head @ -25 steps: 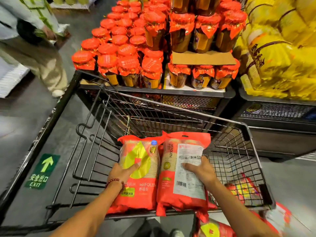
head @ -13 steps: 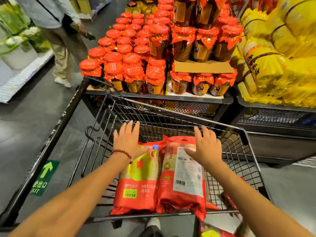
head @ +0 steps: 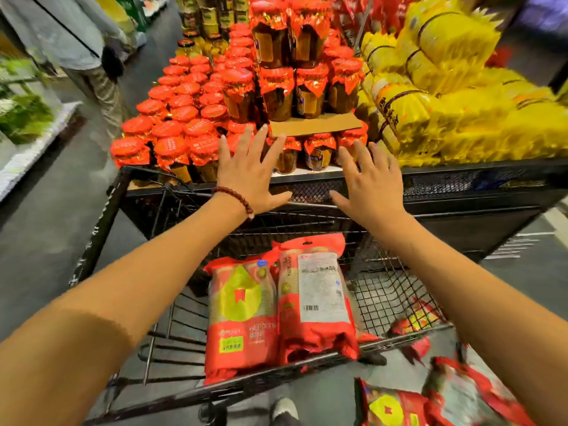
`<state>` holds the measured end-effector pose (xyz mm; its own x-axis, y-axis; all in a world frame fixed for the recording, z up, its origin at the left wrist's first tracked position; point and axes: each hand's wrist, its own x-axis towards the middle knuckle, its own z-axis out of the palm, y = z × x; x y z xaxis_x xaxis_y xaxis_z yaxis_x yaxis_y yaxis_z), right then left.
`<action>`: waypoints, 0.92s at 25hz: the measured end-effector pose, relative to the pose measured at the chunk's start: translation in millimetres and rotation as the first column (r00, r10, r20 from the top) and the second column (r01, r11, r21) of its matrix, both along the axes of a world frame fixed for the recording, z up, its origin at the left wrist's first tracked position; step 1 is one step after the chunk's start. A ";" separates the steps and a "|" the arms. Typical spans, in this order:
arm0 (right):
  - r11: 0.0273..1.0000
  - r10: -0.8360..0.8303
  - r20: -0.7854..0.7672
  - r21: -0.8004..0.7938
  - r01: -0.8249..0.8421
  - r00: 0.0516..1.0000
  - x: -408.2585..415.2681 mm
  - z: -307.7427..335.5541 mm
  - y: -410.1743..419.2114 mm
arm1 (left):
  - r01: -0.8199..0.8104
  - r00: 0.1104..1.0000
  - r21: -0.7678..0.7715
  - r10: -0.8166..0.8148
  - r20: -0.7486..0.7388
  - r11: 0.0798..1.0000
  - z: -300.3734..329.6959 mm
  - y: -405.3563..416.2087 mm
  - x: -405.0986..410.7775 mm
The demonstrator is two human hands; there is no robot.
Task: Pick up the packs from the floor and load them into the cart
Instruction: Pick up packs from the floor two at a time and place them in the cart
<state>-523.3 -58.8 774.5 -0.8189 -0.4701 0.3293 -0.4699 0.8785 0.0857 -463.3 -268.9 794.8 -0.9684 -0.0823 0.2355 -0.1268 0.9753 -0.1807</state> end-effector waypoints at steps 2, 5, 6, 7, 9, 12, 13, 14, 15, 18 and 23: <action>0.999 -0.029 -0.027 0.013 0.030 0.999 13.5 6.0 25.6 | 0.016 1.000 0.013 -0.016 0.004 1.000 1.6 20.7 8.1; 0.998 -0.067 -0.029 0.003 0.067 0.997 42.9 9.7 69.2 | 0.043 0.999 0.044 -0.043 -0.001 0.998 2.7 60.2 26.3; 0.997 -0.075 -0.021 -0.012 0.075 0.997 53.0 8.6 83.7 | 0.051 0.999 0.047 -0.050 -0.006 0.998 1.9 74.8 33.4; 0.996 -0.083 -0.010 -0.021 0.083 0.996 63.9 6.7 98.3 | 0.058 0.998 0.044 -0.058 -0.010 0.997 1.0 90.3 41.6; 0.995 -0.099 0.006 -0.020 0.099 0.995 94.0 1.2 137.2 | 0.080 0.997 0.037 -0.079 -0.017 0.996 -1.8 130.7 66.4; 0.993 -0.116 0.021 -0.015 0.116 0.993 143.4 -11.5 203.4 | 0.106 0.994 0.040 -0.105 -0.033 0.994 -9.4 193.6 111.3; 0.993 -0.117 0.025 -0.026 0.117 0.993 161.6 -15.2 226.5 | 0.111 0.994 0.040 -0.110 -0.029 0.993 -13.9 214.2 126.8; 0.992 -0.122 0.039 -0.035 0.123 0.992 177.9 -18.9 247.4 | 0.111 0.994 0.038 -0.110 -0.018 0.993 -18.3 231.8 140.1; 0.990 -0.136 0.060 -0.029 0.138 0.989 193.4 -21.7 266.6 | 0.110 0.994 0.043 -0.109 -0.006 0.993 -22.1 247.3 152.4; 0.985 -0.170 0.063 0.017 0.170 0.983 240.9 -30.4 325.9 | 0.134 0.990 0.080 -0.137 0.037 0.988 -31.7 300.5 195.7; 0.966 -0.255 0.110 -0.010 0.258 0.961 308.2 -51.1 397.4 | 0.239 0.963 0.073 -0.246 0.114 0.968 -51.6 359.6 248.1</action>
